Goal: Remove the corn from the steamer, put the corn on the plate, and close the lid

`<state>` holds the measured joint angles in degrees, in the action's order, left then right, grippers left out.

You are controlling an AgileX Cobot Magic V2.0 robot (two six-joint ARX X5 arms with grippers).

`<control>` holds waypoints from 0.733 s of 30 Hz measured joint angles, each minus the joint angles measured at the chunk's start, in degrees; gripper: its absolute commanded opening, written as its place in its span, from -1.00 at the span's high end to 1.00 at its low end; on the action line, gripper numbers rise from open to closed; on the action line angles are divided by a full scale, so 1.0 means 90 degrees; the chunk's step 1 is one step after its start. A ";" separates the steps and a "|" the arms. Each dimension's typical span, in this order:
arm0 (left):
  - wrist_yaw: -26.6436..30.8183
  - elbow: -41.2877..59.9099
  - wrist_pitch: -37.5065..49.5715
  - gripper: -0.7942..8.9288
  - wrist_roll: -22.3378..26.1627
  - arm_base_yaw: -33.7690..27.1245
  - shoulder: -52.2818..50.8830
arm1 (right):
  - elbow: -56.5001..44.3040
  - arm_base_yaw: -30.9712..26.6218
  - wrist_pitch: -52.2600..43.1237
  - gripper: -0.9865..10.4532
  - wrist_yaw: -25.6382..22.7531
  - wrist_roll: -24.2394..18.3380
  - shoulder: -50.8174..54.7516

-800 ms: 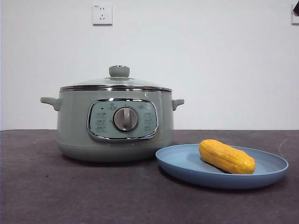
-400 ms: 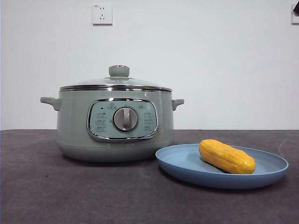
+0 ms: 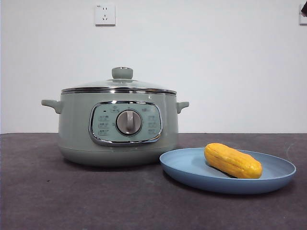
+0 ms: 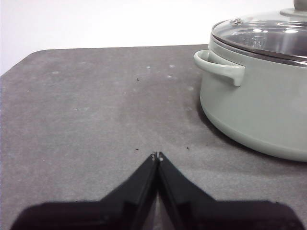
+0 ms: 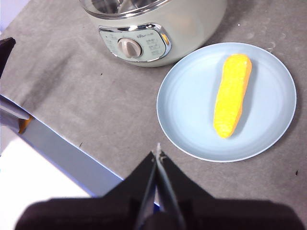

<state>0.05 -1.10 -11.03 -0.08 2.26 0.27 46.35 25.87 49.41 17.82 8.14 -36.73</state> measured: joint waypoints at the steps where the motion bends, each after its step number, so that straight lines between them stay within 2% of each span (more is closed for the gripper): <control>1: 0.0000 0.0000 0.0000 0.84 0.0000 0.0000 0.0000 | 0.0000 0.0000 0.0000 0.83 0.0000 0.0000 0.0000; 6: 0.0000 0.0000 0.0000 0.84 0.0000 0.0000 0.0000 | 0.0000 -0.0155 -0.0075 0.83 -0.0134 -0.0199 0.0107; 16: 0.0000 0.0000 0.0000 0.84 0.0000 0.0000 0.0000 | 0.0000 -0.1744 -0.1333 0.83 -0.0146 -0.0930 0.1382; 19: 0.0000 0.0000 0.0002 0.84 0.0000 0.0000 0.0000 | -0.0267 -0.2098 -0.1972 0.83 -0.0143 -0.1248 0.1719; 22: 0.0000 0.0000 0.0002 0.84 0.0000 0.0000 0.0000 | -0.0916 -0.2212 -0.2866 0.83 -0.0143 -0.1358 0.2059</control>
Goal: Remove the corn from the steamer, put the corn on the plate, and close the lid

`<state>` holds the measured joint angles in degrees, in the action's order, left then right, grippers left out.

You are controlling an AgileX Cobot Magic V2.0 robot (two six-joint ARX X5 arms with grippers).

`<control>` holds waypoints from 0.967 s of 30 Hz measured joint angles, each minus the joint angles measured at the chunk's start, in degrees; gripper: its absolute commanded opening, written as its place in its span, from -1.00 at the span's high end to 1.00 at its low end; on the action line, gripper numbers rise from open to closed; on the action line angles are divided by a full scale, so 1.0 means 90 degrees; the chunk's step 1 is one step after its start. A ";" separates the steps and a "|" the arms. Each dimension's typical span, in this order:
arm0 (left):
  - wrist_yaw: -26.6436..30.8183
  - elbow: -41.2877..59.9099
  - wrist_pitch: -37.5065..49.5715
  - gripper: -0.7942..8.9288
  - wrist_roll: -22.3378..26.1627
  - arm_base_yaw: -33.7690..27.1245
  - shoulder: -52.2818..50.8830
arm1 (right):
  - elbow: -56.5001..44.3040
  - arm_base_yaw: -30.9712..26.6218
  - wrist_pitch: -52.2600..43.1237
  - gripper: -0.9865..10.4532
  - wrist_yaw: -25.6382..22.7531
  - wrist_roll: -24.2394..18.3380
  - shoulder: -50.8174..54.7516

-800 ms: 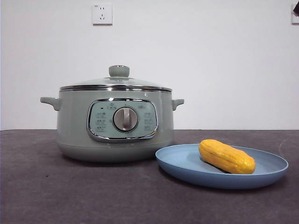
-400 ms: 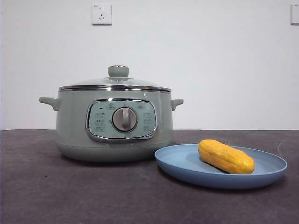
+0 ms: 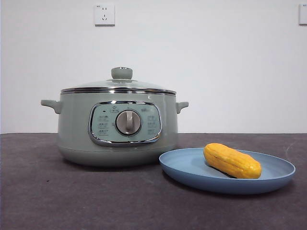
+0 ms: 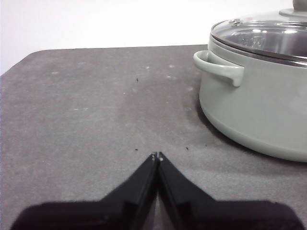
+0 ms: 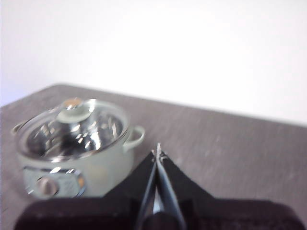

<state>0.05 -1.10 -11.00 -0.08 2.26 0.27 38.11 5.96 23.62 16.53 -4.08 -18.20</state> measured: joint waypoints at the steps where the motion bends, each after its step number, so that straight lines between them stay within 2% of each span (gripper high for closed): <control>1: 0.0000 0.0000 -0.0002 0.84 0.0000 0.0000 0.0000 | -0.0304 -0.0010 -0.0372 0.83 -0.0002 -0.0007 0.0138; 7: 0.0000 0.0000 -0.0002 0.84 0.0000 0.0000 0.0000 | -0.2188 -0.0012 -0.2222 0.83 -0.0005 -0.0029 0.0903; 11: 0.0000 0.0000 -0.0002 0.84 0.0000 0.0002 0.0000 | -0.3247 -0.0024 -0.2786 0.83 -0.0012 -0.0022 0.1406; 17: 0.0002 0.0000 0.0000 0.84 0.0000 0.0000 0.0000 | -0.4146 -0.0027 -0.2664 0.83 -0.0027 0.0265 0.1991; 24: 0.0000 0.0000 -0.0002 0.84 0.0000 0.0000 0.0000 | -0.4150 -0.0029 -0.1717 0.83 -0.0027 0.0389 0.1994; 29: 0.0000 0.0000 0.0000 0.84 0.0000 0.0000 0.0000 | -0.4131 -0.0029 -0.1681 0.83 -0.0049 0.0432 0.1996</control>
<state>0.05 -1.10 -11.00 -0.08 2.26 0.27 0.93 5.69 8.49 16.10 -0.19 -0.23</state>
